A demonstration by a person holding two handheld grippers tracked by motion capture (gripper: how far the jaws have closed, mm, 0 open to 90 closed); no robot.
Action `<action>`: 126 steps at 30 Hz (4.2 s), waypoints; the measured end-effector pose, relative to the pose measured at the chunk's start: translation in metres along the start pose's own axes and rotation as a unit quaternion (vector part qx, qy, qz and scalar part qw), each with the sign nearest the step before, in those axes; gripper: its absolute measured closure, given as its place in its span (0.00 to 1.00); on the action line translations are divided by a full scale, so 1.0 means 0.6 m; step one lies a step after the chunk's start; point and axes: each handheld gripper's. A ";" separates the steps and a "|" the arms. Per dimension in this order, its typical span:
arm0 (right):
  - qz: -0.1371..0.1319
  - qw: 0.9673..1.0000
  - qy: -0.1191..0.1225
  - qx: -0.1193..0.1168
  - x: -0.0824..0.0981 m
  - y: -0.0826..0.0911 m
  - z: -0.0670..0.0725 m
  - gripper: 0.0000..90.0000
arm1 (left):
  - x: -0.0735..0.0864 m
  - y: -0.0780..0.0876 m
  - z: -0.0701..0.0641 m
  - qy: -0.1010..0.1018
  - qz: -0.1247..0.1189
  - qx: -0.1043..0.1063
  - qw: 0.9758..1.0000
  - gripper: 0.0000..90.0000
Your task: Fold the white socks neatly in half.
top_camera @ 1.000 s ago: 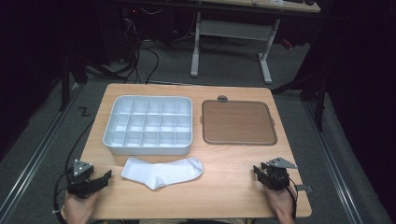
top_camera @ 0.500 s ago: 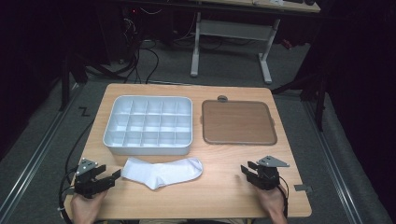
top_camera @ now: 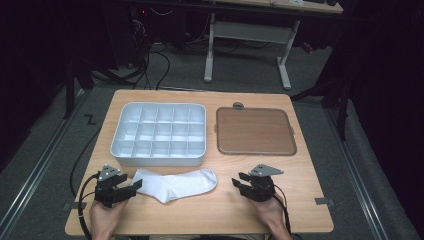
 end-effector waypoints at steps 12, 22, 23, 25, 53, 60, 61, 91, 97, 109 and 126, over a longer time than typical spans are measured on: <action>-0.002 0.999 0.002 -0.043 -0.033 -0.051 0.034 0.68 | 0.011 -0.018 -0.008 0.001 0.011 -0.008 1.000 0.47; 0.012 0.999 -0.003 -0.049 -0.042 -0.084 0.042 0.70 | 0.012 -0.020 -0.008 0.002 0.012 -0.011 1.000 0.55; 0.015 0.999 -0.004 -0.048 -0.042 -0.085 0.043 0.71 | 0.012 -0.020 -0.008 0.001 0.013 -0.011 1.000 0.56; 0.021 0.999 -0.004 -0.047 -0.042 -0.087 0.042 0.73 | 0.013 -0.020 -0.007 -0.001 0.015 -0.012 1.000 0.58; 0.038 0.999 0.002 -0.024 -0.016 -0.049 0.017 0.95 | 0.034 -0.019 -0.037 0.002 0.067 0.026 0.997 0.93; 0.040 0.999 -0.005 -0.015 0.004 -0.027 -0.003 0.95 | 0.052 -0.027 -0.063 -0.001 0.085 0.042 0.996 0.93; 0.039 0.999 -0.006 -0.012 0.010 -0.019 -0.009 0.95 | 0.054 -0.029 -0.066 0.002 0.087 0.044 0.995 0.93; 0.053 0.997 -0.029 0.045 0.067 0.038 -0.067 0.94 | 0.114 -0.079 -0.142 -0.033 0.104 0.060 0.992 0.86; 0.047 0.997 -0.031 0.057 0.066 0.042 -0.063 0.73 | 0.114 -0.077 -0.143 -0.037 0.088 0.050 0.994 0.55; 0.004 0.998 -0.010 0.069 0.031 0.067 -0.033 0.71 | 0.126 -0.086 -0.145 -0.036 0.091 0.029 0.995 0.43; 0.021 0.999 0.012 -0.034 -0.002 -0.023 0.050 0.83 | 0.137 -0.089 -0.145 -0.043 0.085 0.022 0.995 0.47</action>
Point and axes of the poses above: each handheld gripper's, and its own axes: y roughly backward along the jaws, x roughly out of its underside, z roughly to its left, and after that the axes turned 12 degrees about y, right-handed
